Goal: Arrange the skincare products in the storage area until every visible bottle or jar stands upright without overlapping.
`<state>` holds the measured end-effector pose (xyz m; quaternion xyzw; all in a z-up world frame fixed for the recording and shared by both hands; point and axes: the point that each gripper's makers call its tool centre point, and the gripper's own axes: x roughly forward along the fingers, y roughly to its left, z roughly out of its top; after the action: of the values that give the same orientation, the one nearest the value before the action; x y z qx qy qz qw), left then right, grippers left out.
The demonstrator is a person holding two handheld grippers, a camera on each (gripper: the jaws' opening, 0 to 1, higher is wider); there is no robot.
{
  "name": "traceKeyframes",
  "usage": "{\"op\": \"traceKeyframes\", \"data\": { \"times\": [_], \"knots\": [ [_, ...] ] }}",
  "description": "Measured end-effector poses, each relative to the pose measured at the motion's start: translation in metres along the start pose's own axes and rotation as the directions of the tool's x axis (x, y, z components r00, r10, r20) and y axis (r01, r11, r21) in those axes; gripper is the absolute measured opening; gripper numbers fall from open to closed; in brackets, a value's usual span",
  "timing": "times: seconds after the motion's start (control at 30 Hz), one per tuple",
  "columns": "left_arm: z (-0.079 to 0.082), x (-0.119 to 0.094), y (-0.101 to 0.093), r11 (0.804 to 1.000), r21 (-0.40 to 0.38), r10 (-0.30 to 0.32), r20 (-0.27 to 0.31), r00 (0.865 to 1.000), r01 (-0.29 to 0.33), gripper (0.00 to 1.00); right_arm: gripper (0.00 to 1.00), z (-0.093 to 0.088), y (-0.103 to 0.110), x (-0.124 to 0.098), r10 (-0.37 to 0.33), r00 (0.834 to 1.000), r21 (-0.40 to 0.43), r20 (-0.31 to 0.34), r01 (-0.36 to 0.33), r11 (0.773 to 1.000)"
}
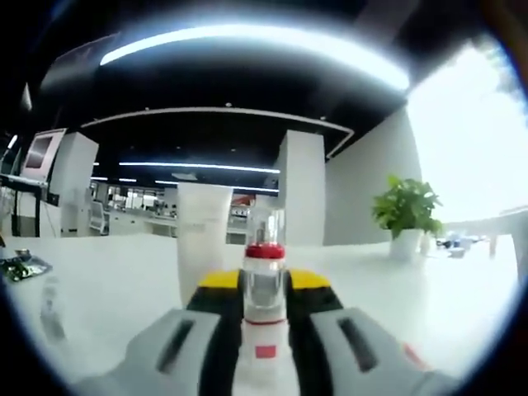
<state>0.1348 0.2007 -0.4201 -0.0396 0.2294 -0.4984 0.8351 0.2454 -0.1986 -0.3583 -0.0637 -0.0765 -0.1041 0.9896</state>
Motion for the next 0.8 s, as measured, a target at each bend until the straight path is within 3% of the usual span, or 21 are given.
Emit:
{"op": "traceKeyframes", "data": {
  "times": [0.37,0.8],
  "knots": [
    [0.000,0.000,-0.001,1.000,0.003,0.000,-0.003,1.000,0.000,0.94,0.21,-0.013,0.001,0.002,0.009,0.999,0.028,-0.045,-0.007,1.000],
    [0.001,0.001,-0.003,1.000,0.008,-0.004,0.000,1.000,0.004,0.94,0.32,-0.022,0.004,0.001,0.014,0.994,0.016,-0.112,-0.013,1.000]
  ]
}}
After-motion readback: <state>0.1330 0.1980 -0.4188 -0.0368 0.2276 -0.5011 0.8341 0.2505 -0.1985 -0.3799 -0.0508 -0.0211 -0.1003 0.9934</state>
